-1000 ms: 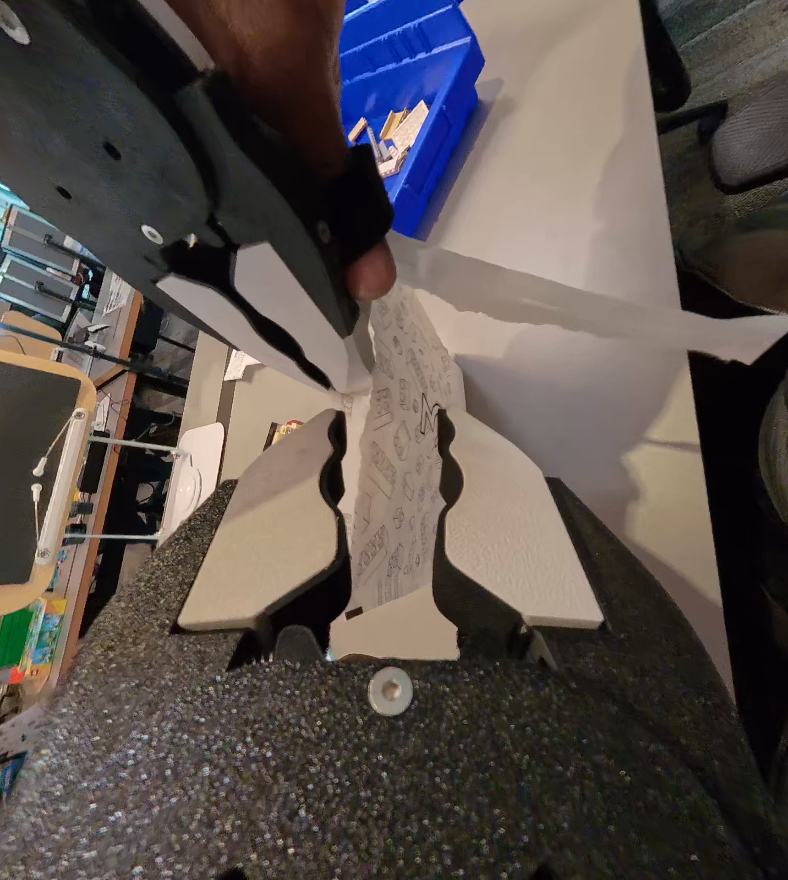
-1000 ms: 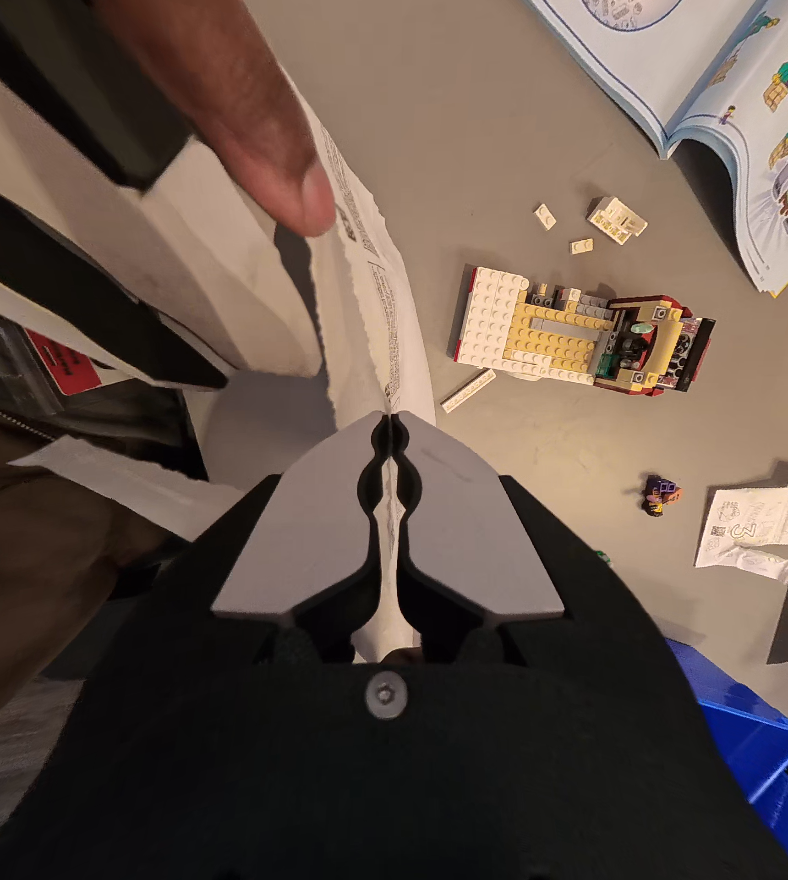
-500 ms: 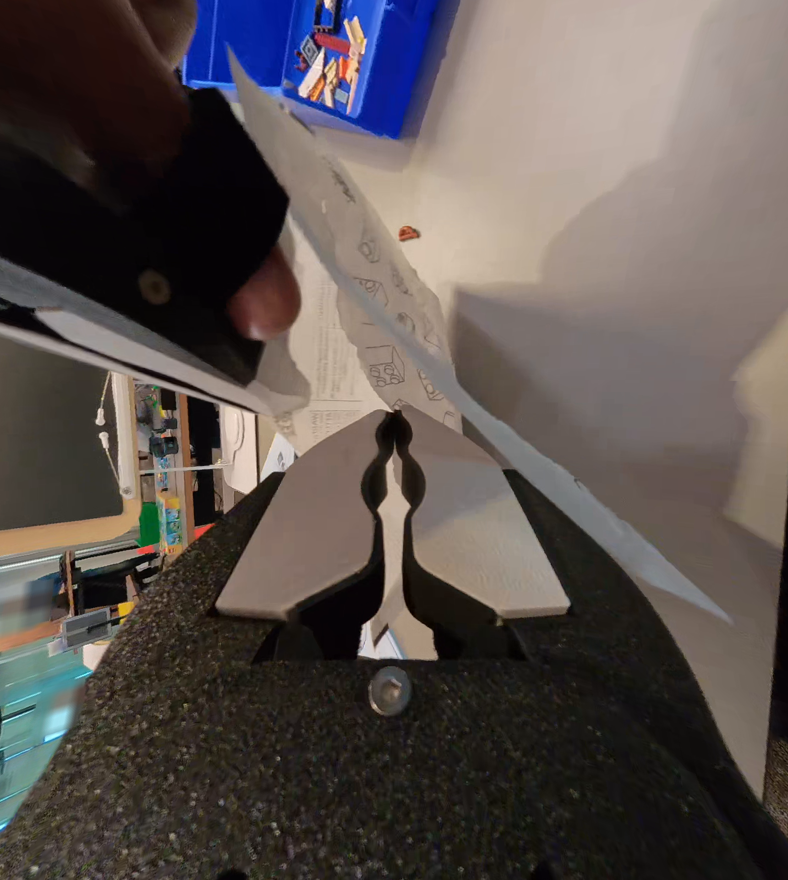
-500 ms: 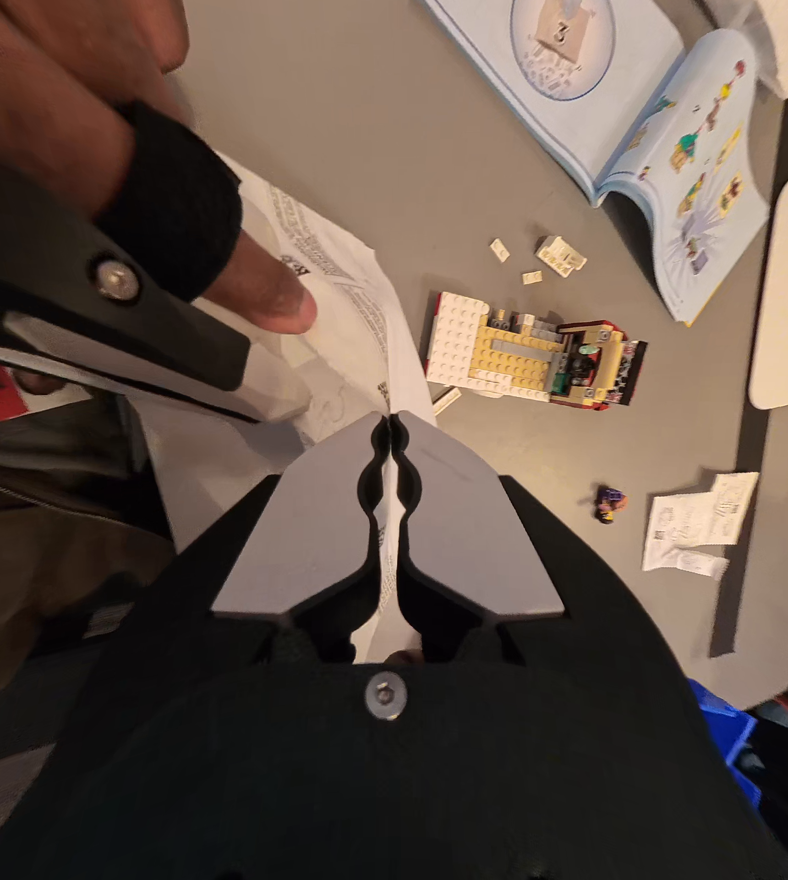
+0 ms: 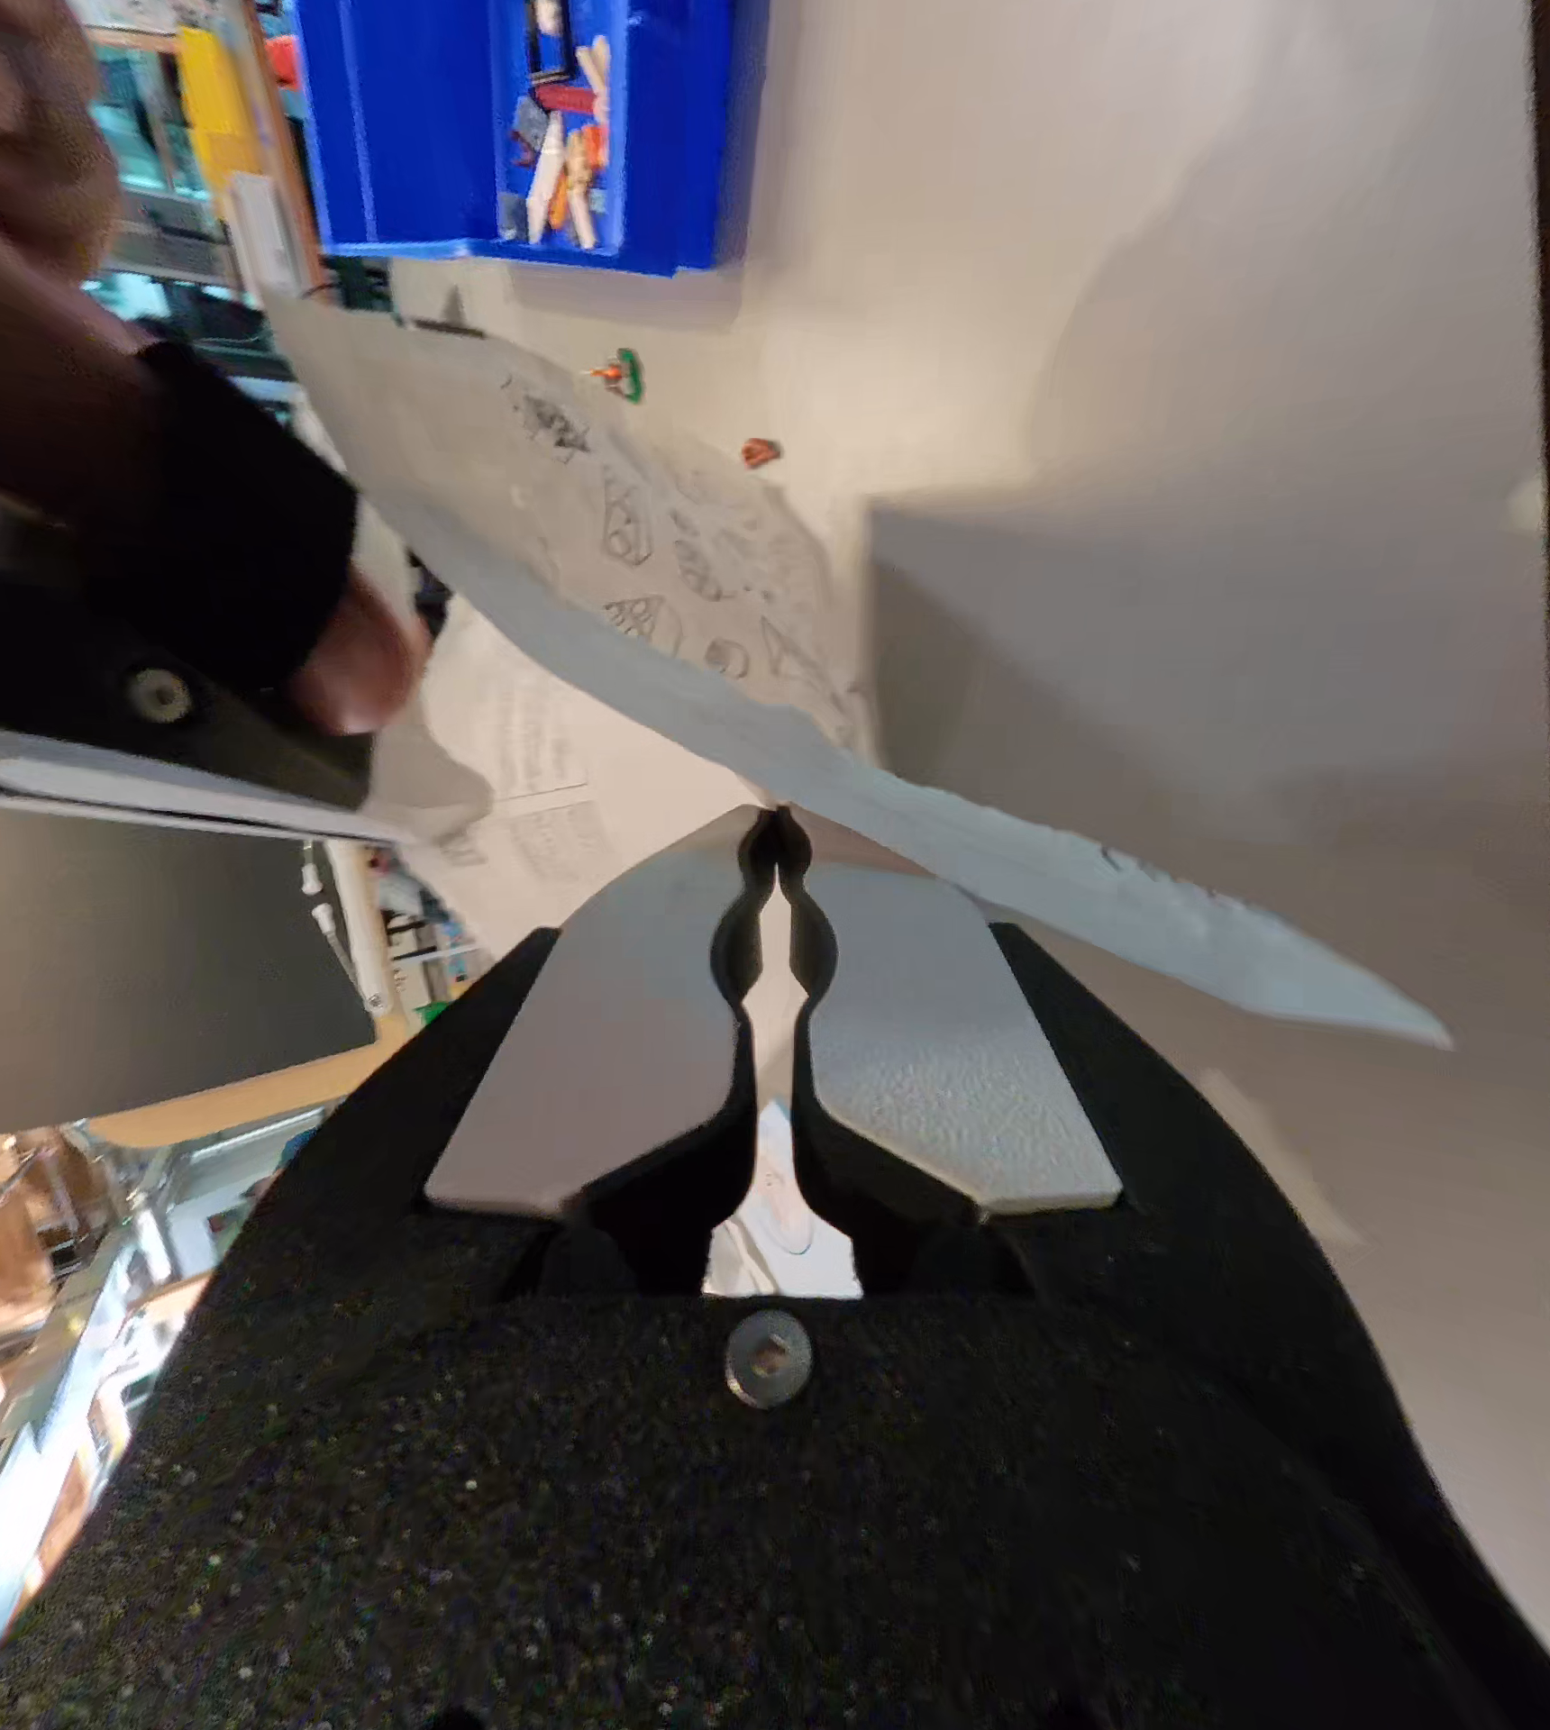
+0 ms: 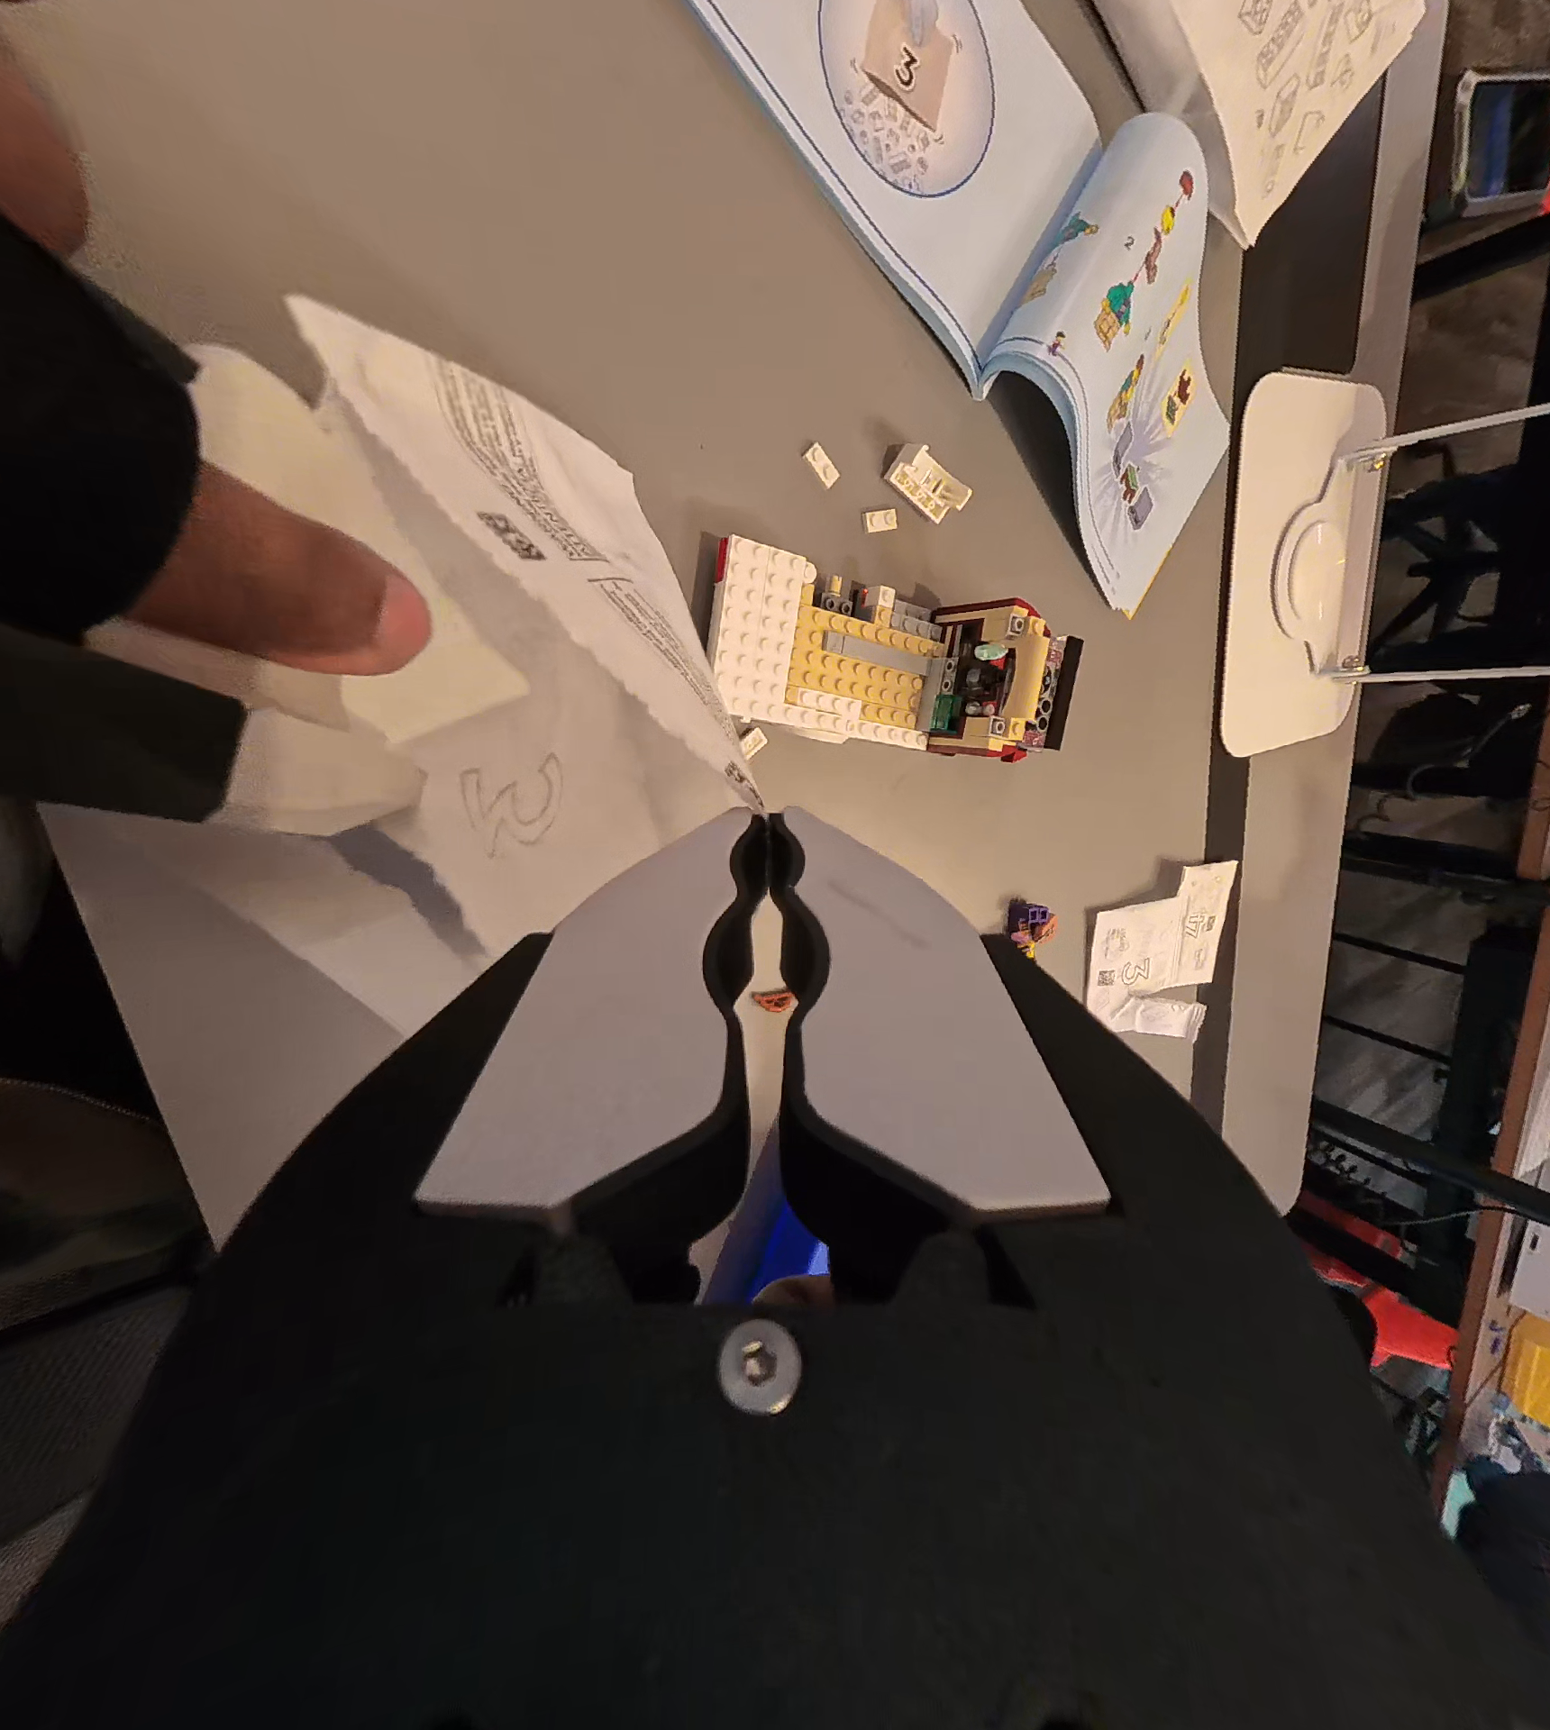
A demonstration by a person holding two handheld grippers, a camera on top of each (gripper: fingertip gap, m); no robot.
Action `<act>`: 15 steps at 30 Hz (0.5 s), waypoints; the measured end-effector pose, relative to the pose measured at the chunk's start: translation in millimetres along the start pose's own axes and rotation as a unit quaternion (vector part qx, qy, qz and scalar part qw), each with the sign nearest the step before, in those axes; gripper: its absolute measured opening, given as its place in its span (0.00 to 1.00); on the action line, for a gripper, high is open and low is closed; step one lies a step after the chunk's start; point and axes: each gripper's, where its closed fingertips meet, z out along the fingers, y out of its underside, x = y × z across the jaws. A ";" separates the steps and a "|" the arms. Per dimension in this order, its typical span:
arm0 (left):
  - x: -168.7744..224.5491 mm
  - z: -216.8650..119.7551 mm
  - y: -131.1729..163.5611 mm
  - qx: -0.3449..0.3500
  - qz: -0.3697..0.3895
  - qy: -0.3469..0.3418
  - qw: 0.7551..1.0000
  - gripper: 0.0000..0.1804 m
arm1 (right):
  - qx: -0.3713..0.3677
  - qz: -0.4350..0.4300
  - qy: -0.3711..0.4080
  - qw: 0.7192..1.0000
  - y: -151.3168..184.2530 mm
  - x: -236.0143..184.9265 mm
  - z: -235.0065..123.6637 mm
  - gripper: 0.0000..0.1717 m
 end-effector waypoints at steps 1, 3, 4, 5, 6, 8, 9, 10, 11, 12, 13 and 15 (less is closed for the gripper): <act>4.6 0.3 -0.4 0.003 0.000 0.016 1.000 0.00 | 0.002 -0.002 0.005 1.000 -0.8 1.7 -1.1 0.00; 13.9 -0.2 -2.2 0.016 -0.006 0.051 0.999 0.00 | 0.005 -0.010 0.018 1.000 -2.7 4.4 -3.7 0.00; 18.2 -1.8 -4.8 0.030 -0.010 0.069 0.997 0.00 | 0.006 -0.016 0.021 1.000 -3.4 4.1 -4.6 0.00; 21.6 -4.5 -8.2 0.048 -0.017 0.087 0.995 0.00 | 0.008 -0.020 0.023 1.000 -4.2 3.0 -5.1 0.00; 24.8 -7.8 -11.1 0.064 -0.025 0.107 0.992 0.00 | 0.010 -0.026 0.024 0.999 -4.9 1.8 -5.1 0.00; 28.8 -14.1 -14.2 0.088 -0.033 0.135 0.986 0.00 | 0.008 -0.038 0.030 0.999 -4.2 0.4 -4.6 0.00; 29.3 -17.3 -15.3 0.098 -0.037 0.145 0.984 0.00 | 0.006 -0.042 0.035 0.998 -3.5 0.8 -4.5 0.00; 28.6 -20.1 -15.6 0.105 -0.040 0.151 0.982 0.00 | 0.007 -0.044 0.035 0.998 -3.3 0.6 -4.9 0.00; 27.4 -22.2 -14.9 0.109 -0.043 0.155 0.981 0.00 | 0.008 -0.043 0.032 0.999 -3.2 -0.2 -5.4 0.00; 25.6 -24.0 -14.2 0.113 -0.045 0.156 0.980 0.00 | 0.009 -0.041 0.031 0.999 -3.2 -0.3 -6.3 0.00; 24.3 -25.7 -13.3 0.116 -0.047 0.159 0.979 0.00 | 0.011 -0.039 0.028 0.999 -3.2 -0.5 -7.4 0.00; 22.9 -29.3 -12.6 0.127 -0.054 0.170 0.976 0.00 | 0.016 -0.028 0.007 0.999 -3.0 -4.1 -9.2 0.00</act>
